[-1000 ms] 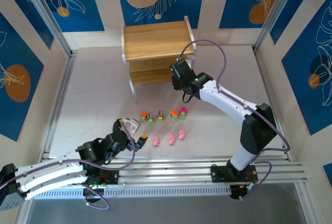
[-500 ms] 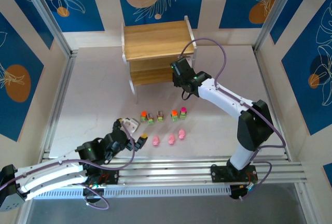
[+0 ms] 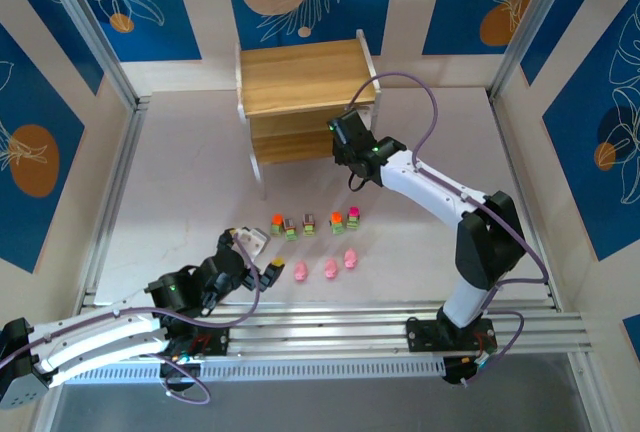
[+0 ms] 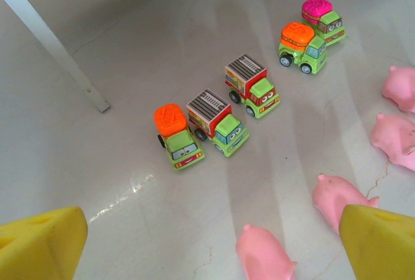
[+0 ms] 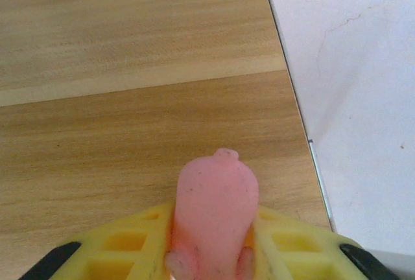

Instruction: Place and organize the plastic toys onto the shelf

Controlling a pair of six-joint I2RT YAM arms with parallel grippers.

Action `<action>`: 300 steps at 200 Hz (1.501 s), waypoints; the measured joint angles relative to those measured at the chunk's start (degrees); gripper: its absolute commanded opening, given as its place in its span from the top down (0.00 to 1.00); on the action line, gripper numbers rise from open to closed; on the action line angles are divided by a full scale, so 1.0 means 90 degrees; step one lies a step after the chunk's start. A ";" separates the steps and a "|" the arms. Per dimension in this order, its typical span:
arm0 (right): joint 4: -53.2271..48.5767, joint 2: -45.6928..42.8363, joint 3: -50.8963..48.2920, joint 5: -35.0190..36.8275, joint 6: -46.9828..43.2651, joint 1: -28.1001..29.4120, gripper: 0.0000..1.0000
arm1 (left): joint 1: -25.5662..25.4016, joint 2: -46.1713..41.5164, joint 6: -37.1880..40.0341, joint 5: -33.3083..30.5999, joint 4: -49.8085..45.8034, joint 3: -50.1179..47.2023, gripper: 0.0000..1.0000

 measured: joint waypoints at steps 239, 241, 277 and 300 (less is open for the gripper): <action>0.0211 0.0357 0.0182 0.0364 0.0542 -0.0019 0.61 | 0.0024 -0.0175 0.0000 0.0041 0.0000 0.0000 0.01; 0.0204 0.0359 0.0187 0.0367 0.0542 -0.0019 0.62 | 0.0024 -0.0177 0.0002 0.0044 0.0000 0.0000 0.01; 0.0206 0.0440 0.0274 0.0440 0.0498 -0.0024 0.69 | 0.0024 -0.0211 0.0002 0.0044 -0.0002 0.0000 0.01; 0.0187 0.0454 0.0316 0.0457 0.0495 -0.0029 0.69 | 0.0024 -0.0219 0.0000 0.0041 -0.0002 0.0000 0.01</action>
